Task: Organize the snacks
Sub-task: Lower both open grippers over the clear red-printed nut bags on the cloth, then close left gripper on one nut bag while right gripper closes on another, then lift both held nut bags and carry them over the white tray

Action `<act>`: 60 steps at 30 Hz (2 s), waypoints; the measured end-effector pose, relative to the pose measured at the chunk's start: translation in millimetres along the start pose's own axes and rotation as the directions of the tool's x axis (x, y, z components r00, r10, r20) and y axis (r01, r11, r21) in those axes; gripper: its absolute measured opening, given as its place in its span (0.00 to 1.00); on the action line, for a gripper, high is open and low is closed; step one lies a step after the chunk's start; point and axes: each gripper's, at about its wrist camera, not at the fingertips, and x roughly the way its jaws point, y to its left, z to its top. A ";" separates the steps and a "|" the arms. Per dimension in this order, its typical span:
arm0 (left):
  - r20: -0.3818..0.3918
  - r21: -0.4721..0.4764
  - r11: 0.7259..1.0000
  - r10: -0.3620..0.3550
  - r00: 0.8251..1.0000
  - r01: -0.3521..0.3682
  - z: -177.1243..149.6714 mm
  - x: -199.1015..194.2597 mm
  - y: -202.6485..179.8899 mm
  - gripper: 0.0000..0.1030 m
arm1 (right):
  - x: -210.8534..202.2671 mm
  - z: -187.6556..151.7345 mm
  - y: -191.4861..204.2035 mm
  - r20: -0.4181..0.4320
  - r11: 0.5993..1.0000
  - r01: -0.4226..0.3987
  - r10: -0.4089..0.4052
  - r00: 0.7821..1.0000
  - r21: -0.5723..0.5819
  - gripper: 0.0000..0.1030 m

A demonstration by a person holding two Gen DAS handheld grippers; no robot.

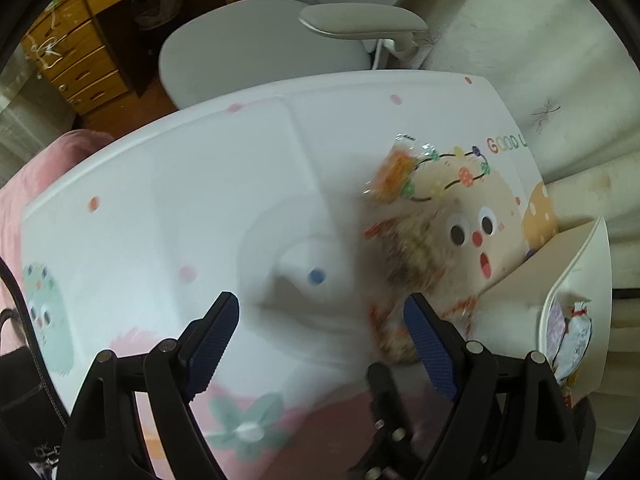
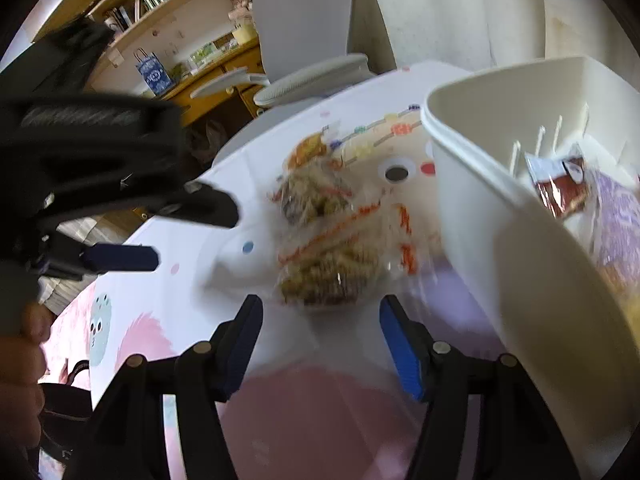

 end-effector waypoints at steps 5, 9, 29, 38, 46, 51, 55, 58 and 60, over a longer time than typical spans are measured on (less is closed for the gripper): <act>-0.027 -0.020 0.997 -0.078 0.997 0.078 9.1 13.6 -11.4 0.81 | 6.6 5.5 2.2 0.029 1.000 0.003 -0.002 1.000 -0.011 0.61; -0.052 -0.022 0.995 -0.100 0.994 0.099 14.5 25.9 -22.2 0.81 | 9.4 8.2 2.1 0.052 1.000 0.000 0.001 0.999 -0.022 0.62; -0.116 -0.024 0.995 -0.101 0.988 0.099 31.8 56.8 -41.2 0.54 | 11.2 11.3 -10.5 0.107 0.997 -0.080 0.079 0.991 -0.003 0.50; -0.092 -0.036 0.994 -0.107 0.990 0.104 29.6 48.5 -35.1 0.40 | 9.0 14.2 -18.5 0.098 0.995 -0.097 0.094 0.991 0.029 0.48; -0.067 -0.066 0.994 -0.087 0.994 0.082 25.5 33.5 -24.1 0.37 | 8.4 25.2 -22.0 0.070 0.996 -0.080 0.077 0.995 0.032 0.47; -0.038 -0.082 0.994 -0.076 0.996 0.073 20.1 12.5 -12.5 0.37 | 4.4 28.6 -21.7 0.066 0.997 -0.074 0.072 0.995 0.032 0.38; -0.022 -0.090 0.994 -0.068 0.997 0.066 12.5 -4.9 -4.9 0.37 | -0.8 32.3 -19.4 0.064 0.997 -0.070 0.069 0.996 0.022 0.31; -0.005 -0.091 0.994 -0.057 0.998 0.057 3.4 -22.2 2.1 0.37 | -2.8 33.9 -16.5 0.045 0.998 -0.059 0.058 0.997 0.018 0.29; 0.006 -0.085 0.995 -0.045 0.999 0.045 -4.2 -33.6 7.1 0.37 | -5.5 32.7 -14.9 0.041 0.999 -0.048 0.047 0.998 0.017 0.27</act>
